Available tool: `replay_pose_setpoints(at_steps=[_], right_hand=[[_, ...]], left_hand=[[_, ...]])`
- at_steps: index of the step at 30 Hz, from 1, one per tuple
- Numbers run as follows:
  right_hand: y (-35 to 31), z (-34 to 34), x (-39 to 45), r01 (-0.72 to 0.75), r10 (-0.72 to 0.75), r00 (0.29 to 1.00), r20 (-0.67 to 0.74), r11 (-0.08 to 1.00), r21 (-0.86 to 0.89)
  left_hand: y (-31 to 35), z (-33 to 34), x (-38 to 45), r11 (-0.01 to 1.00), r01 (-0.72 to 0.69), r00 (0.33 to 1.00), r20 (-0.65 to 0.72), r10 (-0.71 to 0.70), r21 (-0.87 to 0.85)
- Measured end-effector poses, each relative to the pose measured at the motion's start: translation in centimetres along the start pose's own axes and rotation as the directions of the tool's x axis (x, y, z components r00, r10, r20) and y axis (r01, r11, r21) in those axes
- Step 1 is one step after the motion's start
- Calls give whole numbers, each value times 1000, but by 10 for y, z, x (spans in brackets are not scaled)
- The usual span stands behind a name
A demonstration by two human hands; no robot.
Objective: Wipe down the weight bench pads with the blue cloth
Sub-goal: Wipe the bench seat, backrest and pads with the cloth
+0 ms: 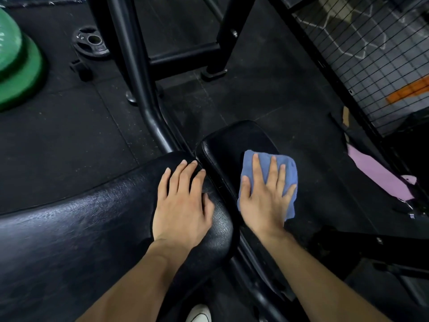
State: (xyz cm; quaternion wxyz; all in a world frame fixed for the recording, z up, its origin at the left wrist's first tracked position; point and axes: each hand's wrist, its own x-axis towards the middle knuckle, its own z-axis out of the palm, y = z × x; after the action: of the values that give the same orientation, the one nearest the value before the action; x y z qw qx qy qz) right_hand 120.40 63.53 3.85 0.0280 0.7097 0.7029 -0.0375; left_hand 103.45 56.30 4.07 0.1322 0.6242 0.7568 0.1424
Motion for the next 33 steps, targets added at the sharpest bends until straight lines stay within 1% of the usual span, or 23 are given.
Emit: replay_pose_setpoints(at_steps=[4, 7, 10, 11, 13, 14, 16, 17, 18, 22, 24, 25, 27, 29, 33], right_hand=[[13, 7, -59, 122, -122, 993, -3, 992, 32], [20, 16, -80, 134, -129, 991, -44, 981, 143], [15, 20, -72, 89, -64, 992, -107, 965, 245], [11, 20, -69, 54, -18, 992, -121, 951, 303], [2, 20, -63, -70, 139, 983, -123, 892, 447], [-4, 19, -59, -151, 243, 963, -113, 839, 522], [-13, 14, -49, -334, 466, 884, -34, 680, 653], [-15, 12, -45, -409, 548, 836, 29, 588, 698], [-17, 8, -43, -457, 598, 797, 82, 508, 731], [-25, 5, -48, -487, 685, 699, 206, 245, 838], [-28, 9, -55, -512, 680, 662, 314, 105, 853], [-28, 10, -56, -520, 664, 657, 357, 56, 852], [-23, 5, -50, -512, 623, 685, 378, 43, 858], [-14, -2, -39, -516, 608, 705, 365, 88, 852], [10, 0, -16, -601, 671, 648, 362, 157, 784]], left_hand=[[-1, -1, 0, 1000, 1, 1000, 10, -2, 3], [-1, 0, 0, 1000, 3, 1000, 16, -3, 7], [0, 0, 0, 1000, 0, 1000, 15, -1, 6], [-1, 0, 0, 1000, 0, 1000, 11, 0, 3], [-1, 1, 0, 1000, 1, 1000, 4, -1, 0], [-1, 1, 1, 1000, 2, 1000, 3, -2, 0], [0, 1, 1, 1000, 1, 1000, 10, -1, 3], [0, 1, 1, 1000, 0, 1000, 15, 0, 5], [-1, 2, 1, 1000, -1, 1000, 19, 0, 6], [-1, 2, 1, 1000, 1, 1000, 27, -1, 6], [-1, 1, 2, 1000, 1, 1000, 20, -1, 0], [-1, 2, 1, 1000, 0, 1000, 16, 0, -3], [-1, 2, 1, 1000, -1, 1000, 11, 1, -8], [-1, 3, 1, 1000, -3, 1000, 15, 3, -10], [-1, 4, 1, 1000, -5, 1000, 25, 5, -3]])
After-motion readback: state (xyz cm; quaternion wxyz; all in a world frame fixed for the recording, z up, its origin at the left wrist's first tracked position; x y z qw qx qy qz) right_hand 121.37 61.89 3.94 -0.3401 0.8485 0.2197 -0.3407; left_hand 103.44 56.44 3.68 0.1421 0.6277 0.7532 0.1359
